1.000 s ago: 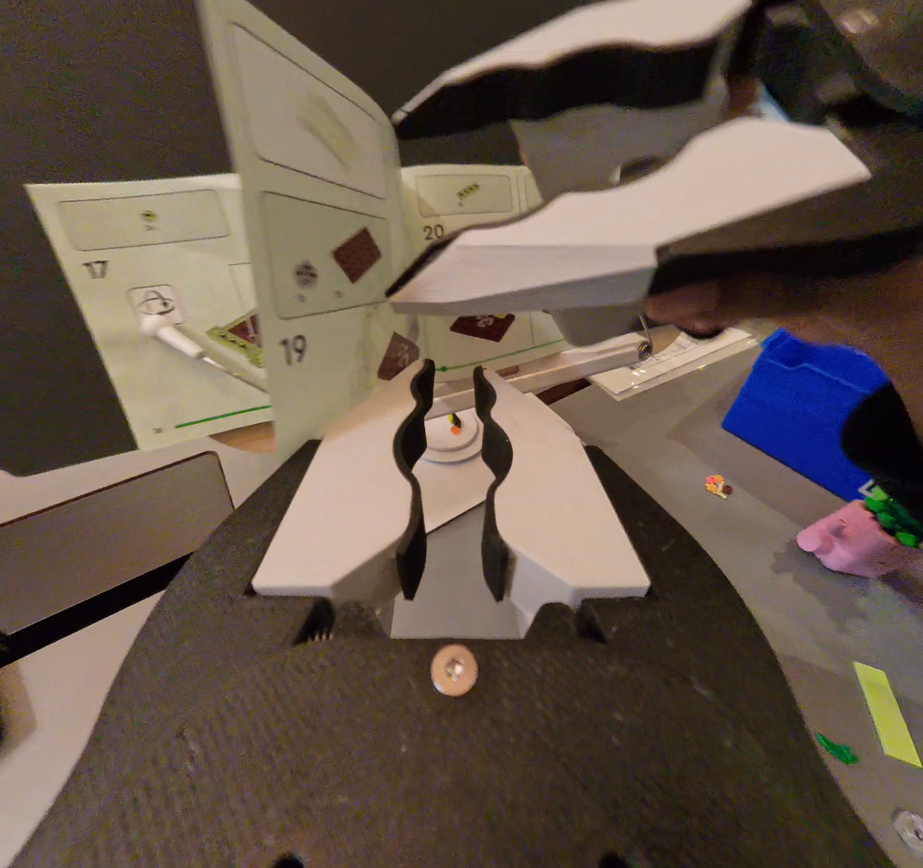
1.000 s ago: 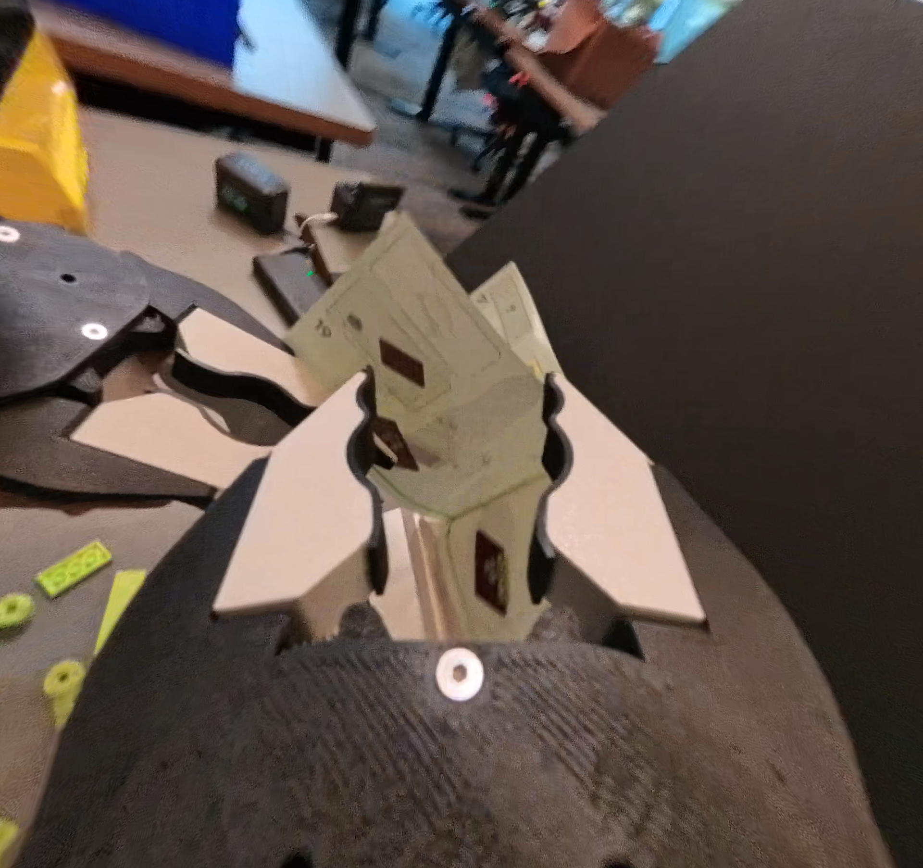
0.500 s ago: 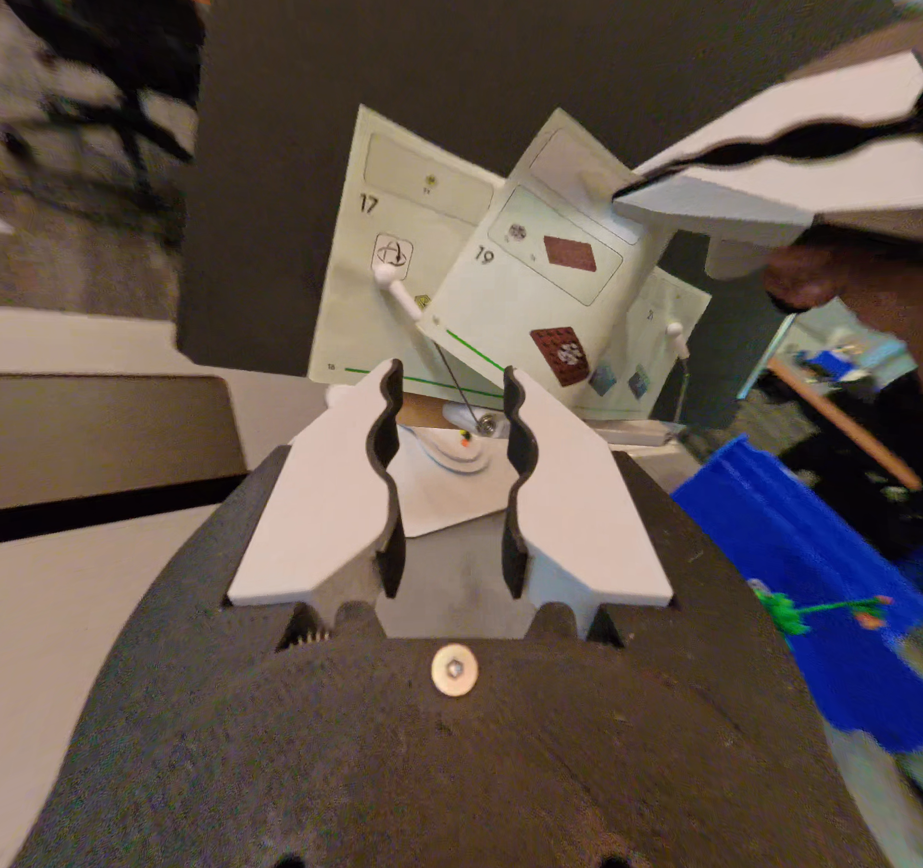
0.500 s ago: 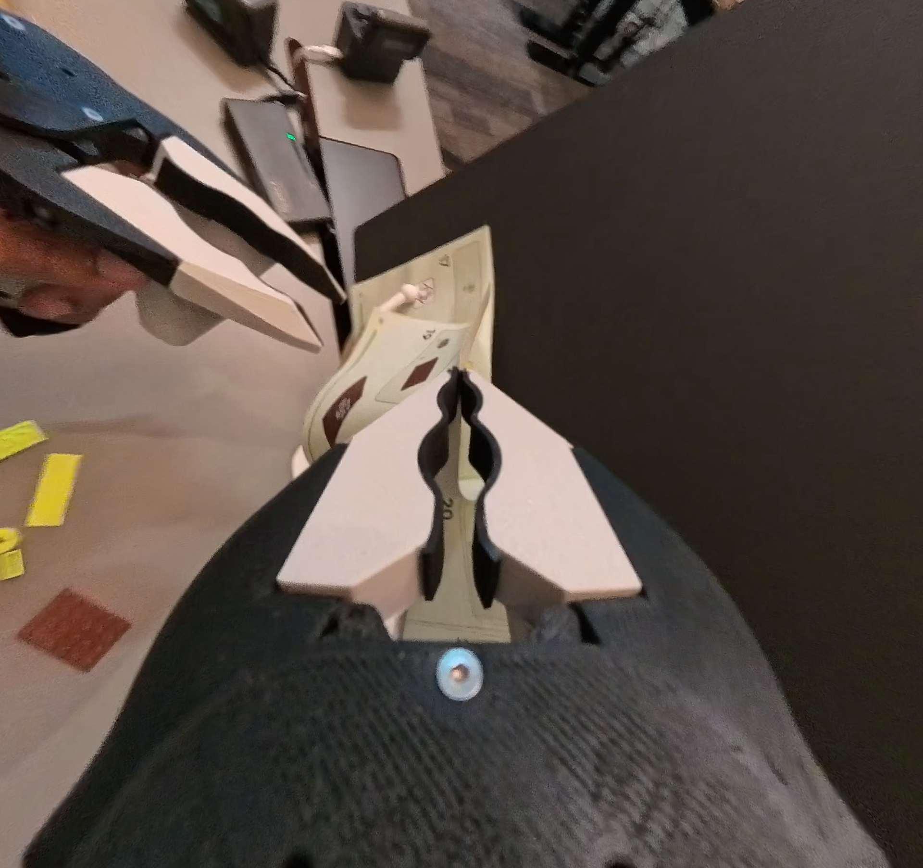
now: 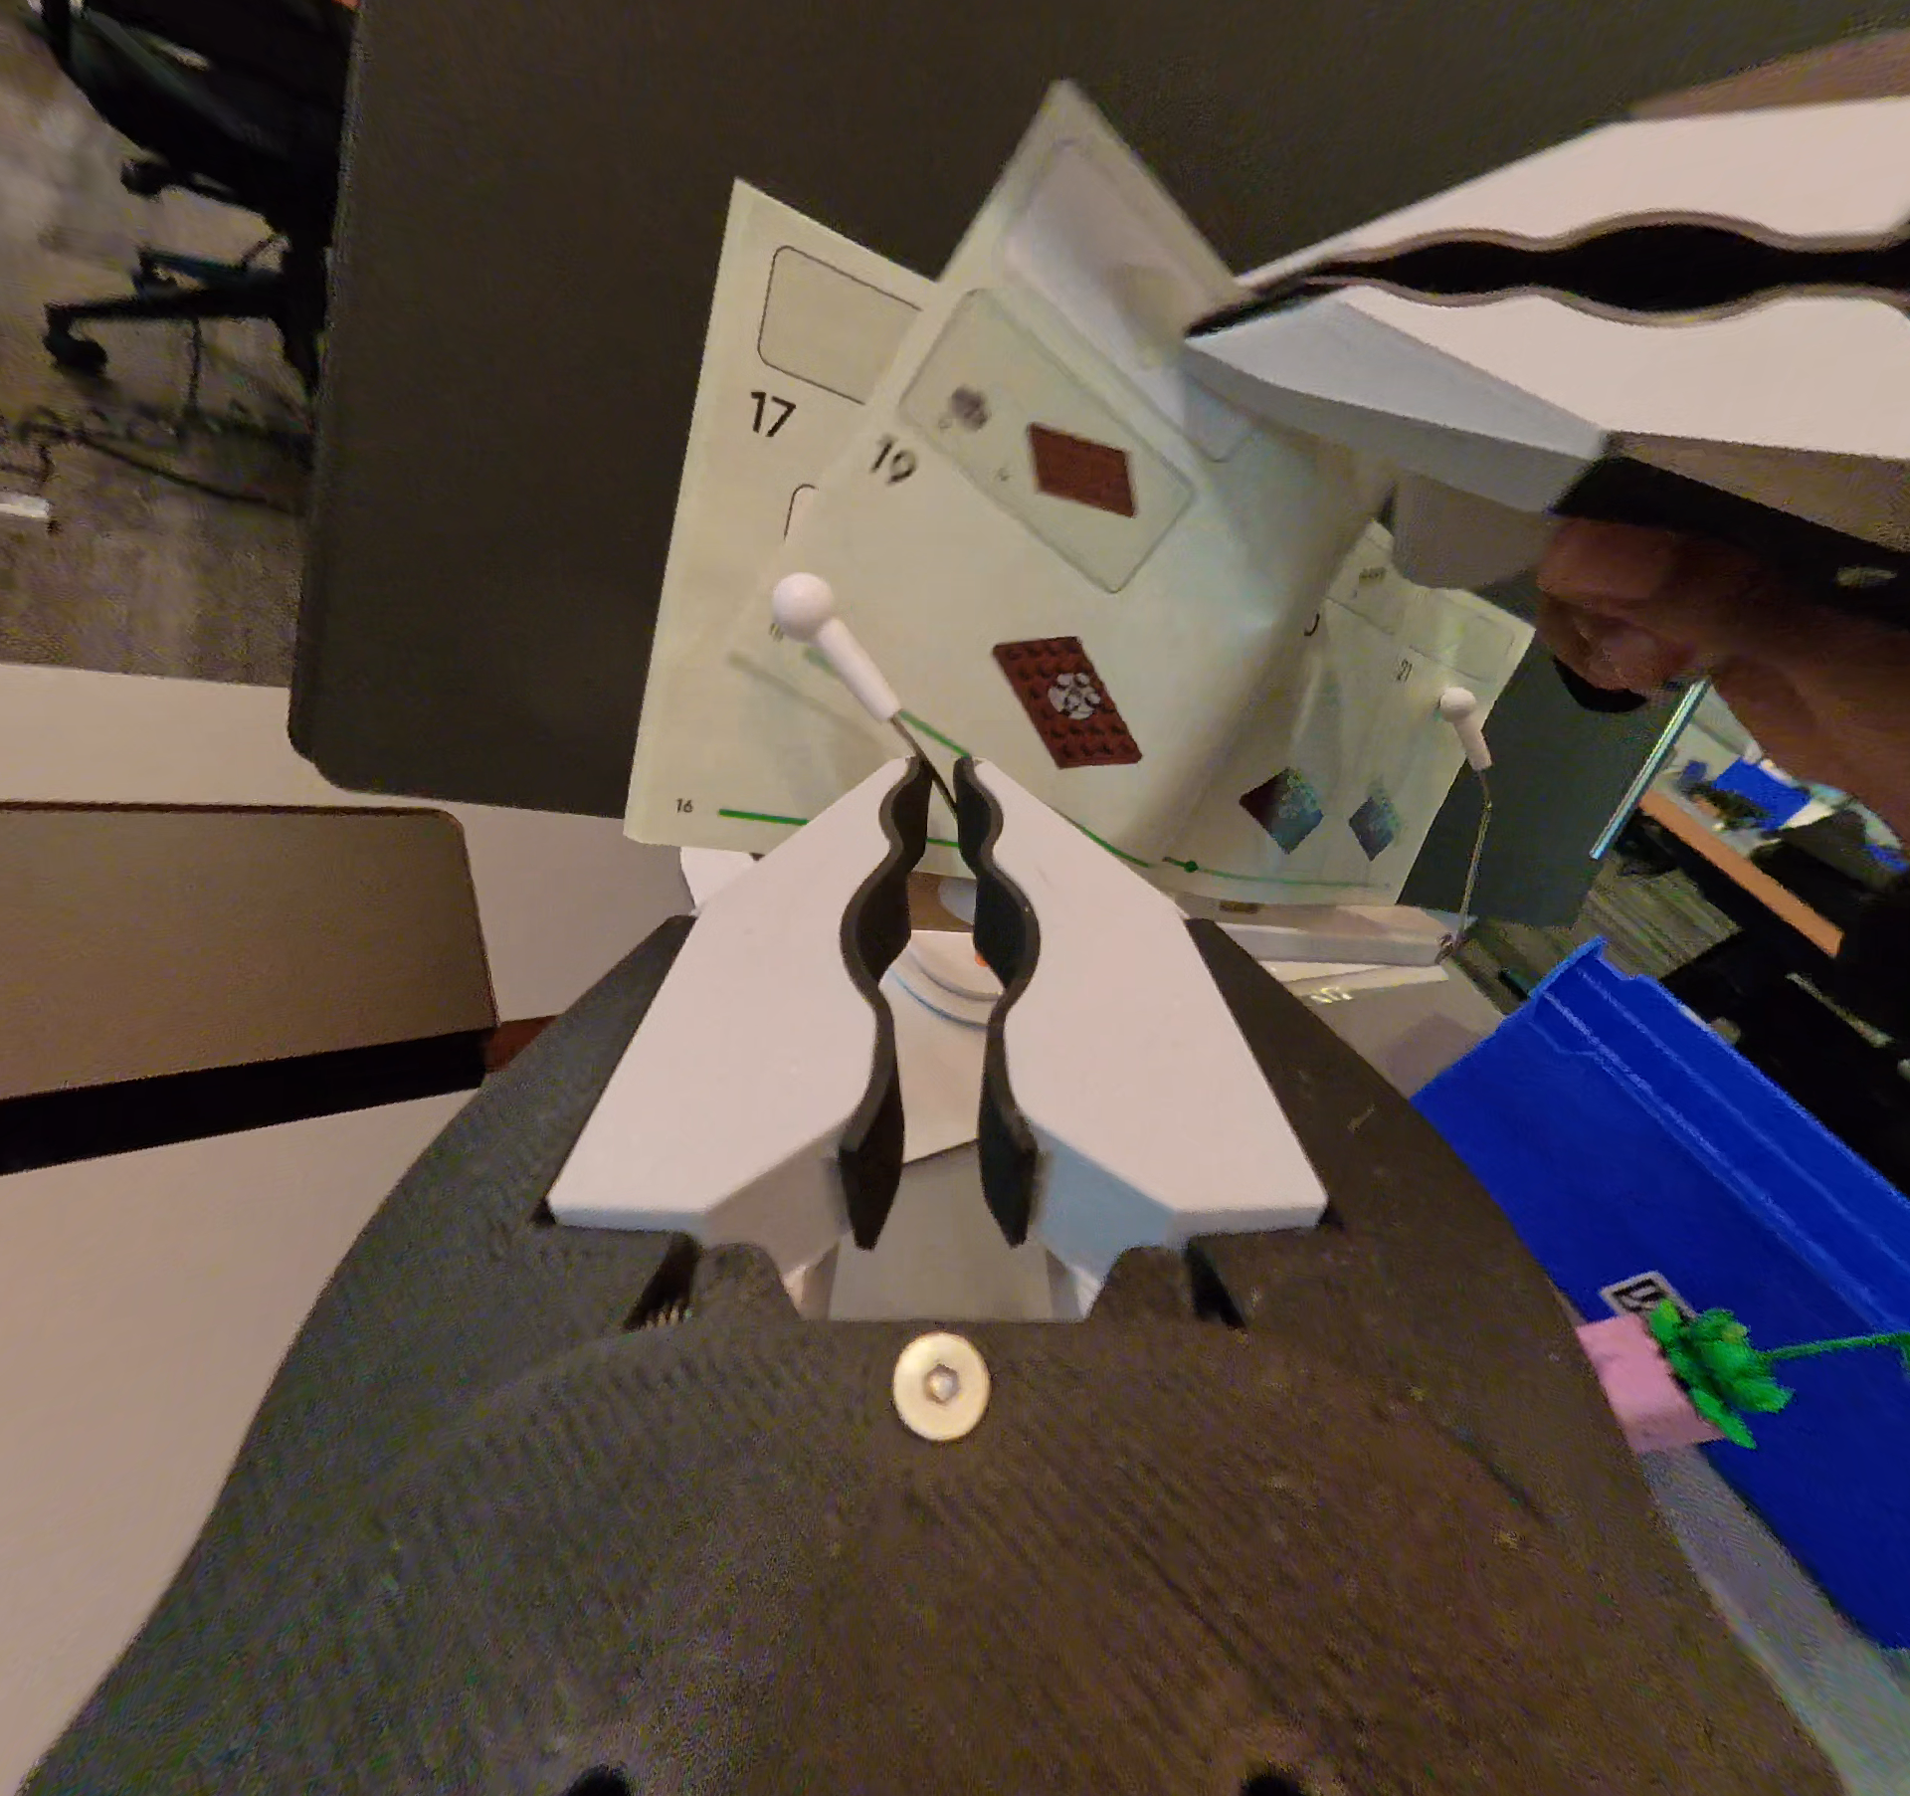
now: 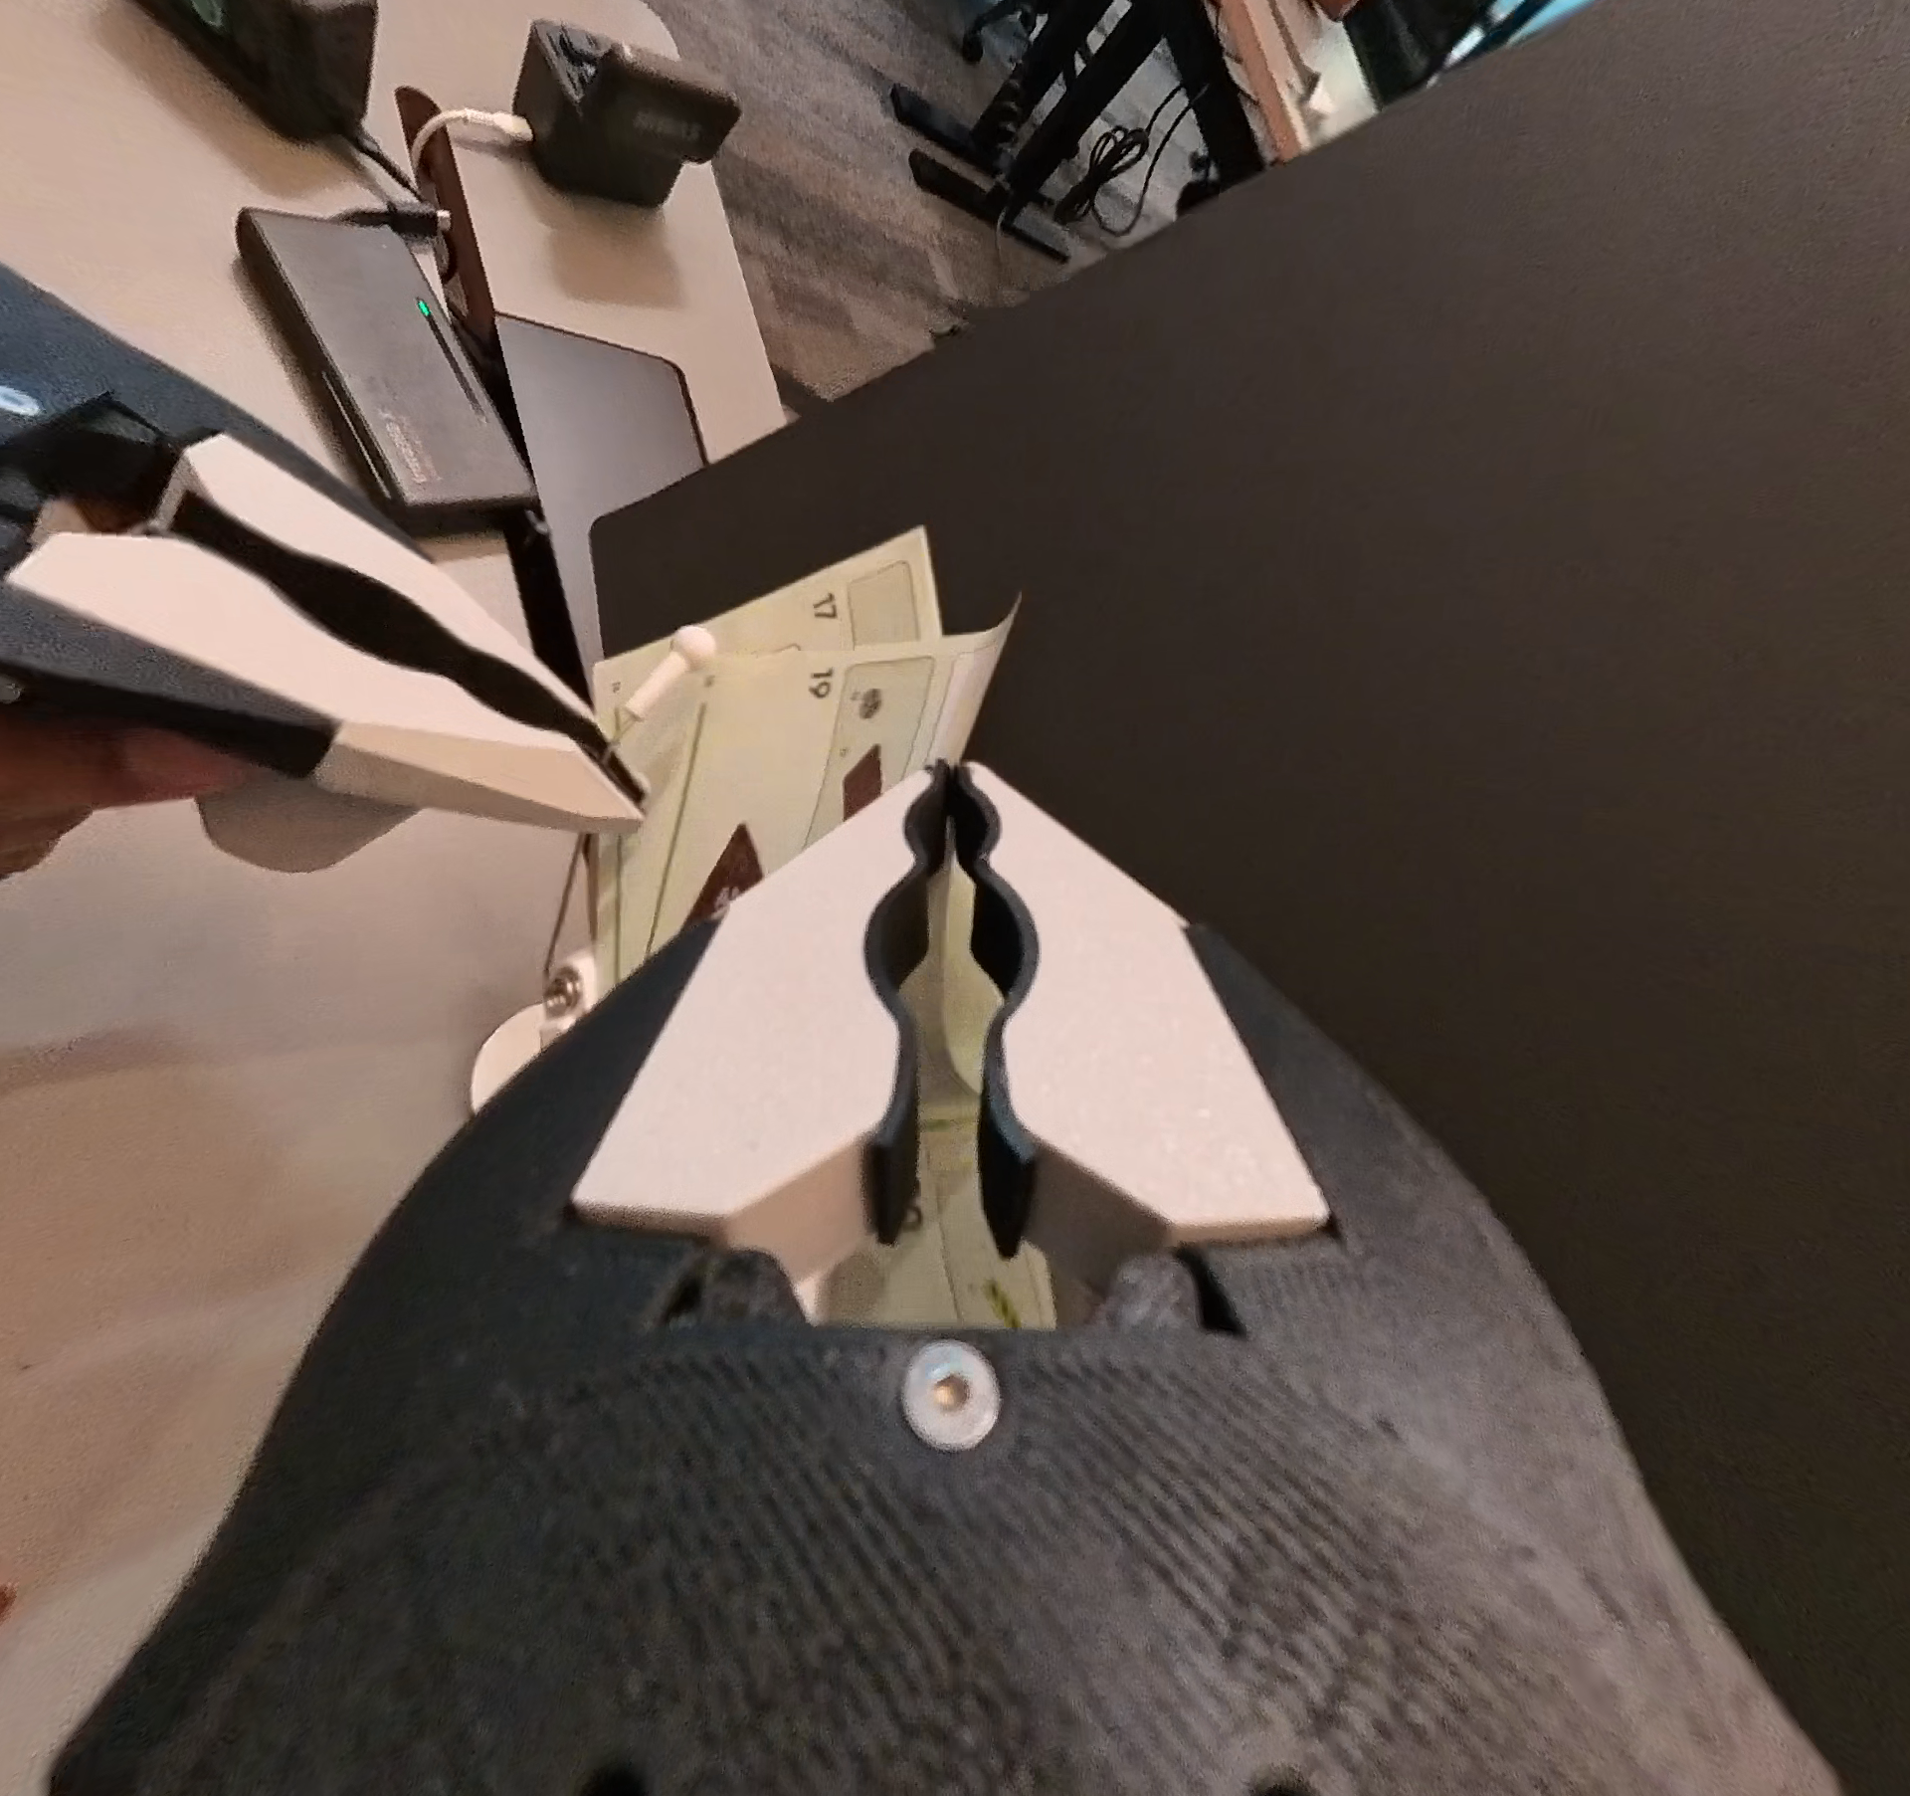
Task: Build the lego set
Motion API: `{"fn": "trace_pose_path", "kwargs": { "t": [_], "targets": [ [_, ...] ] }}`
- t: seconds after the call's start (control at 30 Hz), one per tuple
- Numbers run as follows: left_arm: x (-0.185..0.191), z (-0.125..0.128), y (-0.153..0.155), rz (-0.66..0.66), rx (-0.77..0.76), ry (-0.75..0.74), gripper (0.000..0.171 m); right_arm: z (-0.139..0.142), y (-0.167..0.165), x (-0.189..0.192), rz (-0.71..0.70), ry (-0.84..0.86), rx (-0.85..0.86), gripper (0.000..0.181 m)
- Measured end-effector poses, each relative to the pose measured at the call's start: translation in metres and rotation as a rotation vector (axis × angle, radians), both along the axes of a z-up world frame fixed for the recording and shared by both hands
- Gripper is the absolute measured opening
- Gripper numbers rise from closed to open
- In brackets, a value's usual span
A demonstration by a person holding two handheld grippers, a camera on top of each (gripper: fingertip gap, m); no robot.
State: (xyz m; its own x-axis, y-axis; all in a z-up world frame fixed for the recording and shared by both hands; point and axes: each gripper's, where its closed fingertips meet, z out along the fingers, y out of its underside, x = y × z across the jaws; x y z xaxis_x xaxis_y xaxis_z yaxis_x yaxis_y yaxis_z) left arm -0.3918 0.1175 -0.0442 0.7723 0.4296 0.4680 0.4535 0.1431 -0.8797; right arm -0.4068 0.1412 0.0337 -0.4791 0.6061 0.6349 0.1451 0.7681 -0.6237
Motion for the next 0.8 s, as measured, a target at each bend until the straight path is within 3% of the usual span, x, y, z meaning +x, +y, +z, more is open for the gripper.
{"fn": "trace_pose_path", "kwargs": {
  "t": [0.17,0.3,0.5,0.63,0.8],
  "targets": [
    [0.003,0.0,0.002,0.032,-0.076,0.113,0.003,-0.013,-0.021,-0.009,0.044,-0.004,0.105,0.0],
    [0.002,-0.001,0.006,0.01,-0.092,0.106,0.003,-0.018,-0.024,-0.016,0.055,0.025,0.13,0.001],
    [0.002,-0.004,0.005,-0.028,-0.039,0.022,0.004,0.003,-0.03,-0.012,0.049,0.107,-0.01,0.031],
    [0.003,-0.002,-0.003,-0.017,-0.054,0.015,0.009,0.035,-0.02,0.017,0.017,0.199,-0.123,0.038],
    [0.014,0.013,-0.028,-0.03,-0.017,-0.018,0.023,0.02,0.01,0.086,-0.072,0.148,-0.167,0.042]
  ]
}}
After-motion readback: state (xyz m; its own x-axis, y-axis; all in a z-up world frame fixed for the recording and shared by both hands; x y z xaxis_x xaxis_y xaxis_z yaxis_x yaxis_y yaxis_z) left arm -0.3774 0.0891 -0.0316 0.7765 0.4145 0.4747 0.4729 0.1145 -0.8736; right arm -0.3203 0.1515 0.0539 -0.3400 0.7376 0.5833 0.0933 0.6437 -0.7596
